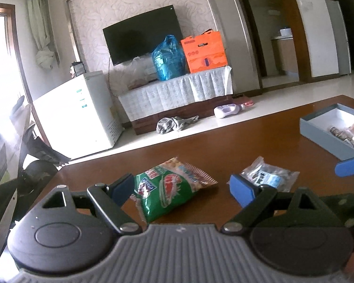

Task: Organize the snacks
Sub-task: 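Move both grippers toward the green prawn cracker bag and clear seed packet, then grasp the green prawn cracker bag with the left gripper while the right grasps the clear seed packet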

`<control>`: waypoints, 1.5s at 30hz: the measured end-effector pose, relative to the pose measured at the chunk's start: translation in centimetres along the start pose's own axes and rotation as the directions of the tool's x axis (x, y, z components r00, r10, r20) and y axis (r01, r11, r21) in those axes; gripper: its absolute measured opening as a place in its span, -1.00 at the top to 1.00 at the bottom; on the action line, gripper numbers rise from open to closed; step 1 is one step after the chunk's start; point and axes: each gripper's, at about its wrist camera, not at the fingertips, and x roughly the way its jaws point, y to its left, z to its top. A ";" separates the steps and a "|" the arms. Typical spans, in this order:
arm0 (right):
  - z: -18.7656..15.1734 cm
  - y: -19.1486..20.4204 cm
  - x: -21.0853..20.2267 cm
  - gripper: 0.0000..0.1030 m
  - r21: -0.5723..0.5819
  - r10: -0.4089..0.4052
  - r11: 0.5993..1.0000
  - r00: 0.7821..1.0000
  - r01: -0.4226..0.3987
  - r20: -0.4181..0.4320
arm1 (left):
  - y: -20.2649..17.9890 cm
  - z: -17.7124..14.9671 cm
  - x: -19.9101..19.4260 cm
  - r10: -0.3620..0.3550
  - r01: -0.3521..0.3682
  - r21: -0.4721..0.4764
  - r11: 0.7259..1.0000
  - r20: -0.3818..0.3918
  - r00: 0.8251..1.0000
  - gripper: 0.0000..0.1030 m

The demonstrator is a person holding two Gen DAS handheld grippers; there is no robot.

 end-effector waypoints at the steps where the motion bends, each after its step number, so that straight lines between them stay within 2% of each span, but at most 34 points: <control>1: 0.0 0.2 0.2 -0.47 -0.007 0.001 1.000 1.000 -0.001 -0.002 | 0.1 0.0 0.2 0.003 -0.003 -0.004 1.000 -0.005 1.000 -0.73; 5: 0.1 0.8 0.9 -0.60 -0.017 -0.002 1.000 1.000 0.002 0.007 | 0.8 -0.2 0.9 0.001 -0.002 -0.035 0.999 -0.020 1.000 -0.73; 11: 0.6 2.2 1.9 -0.80 -0.158 -0.010 0.987 0.998 0.019 0.057 | 2.0 -0.4 3.2 0.017 -0.020 -0.087 0.996 -0.029 0.999 -0.73; 20: 0.8 2.5 5.6 -0.84 -0.183 -0.026 0.983 1.000 0.027 0.010 | 3.5 -1.7 7.6 0.029 -0.035 -0.135 0.990 -0.048 0.998 -0.73; 25: 1.2 2.3 7.2 -0.85 -0.189 -0.027 0.982 1.000 0.026 -0.002 | 4.3 -2.2 9.9 0.020 -0.030 -0.183 0.983 -0.058 0.998 -0.84; 30: 1.4 2.4 8.2 -0.85 -0.193 -0.021 0.981 1.000 0.020 -0.007 | 4.5 -2.3 12.4 0.025 -0.032 -0.150 0.988 -0.048 0.999 -0.86; 37: 1.9 2.2 10.3 -0.91 -0.228 -0.046 0.973 0.999 0.042 -0.008 | 5.3 -2.4 15.6 0.013 -0.019 -0.155 0.988 -0.042 0.999 -0.92; 45: 2.1 0.5 13.5 -0.99 -0.203 -0.089 0.976 0.995 0.078 -0.048 | 5.1 -2.8 18.5 -0.066 0.057 -0.126 0.990 -0.068 0.996 -0.98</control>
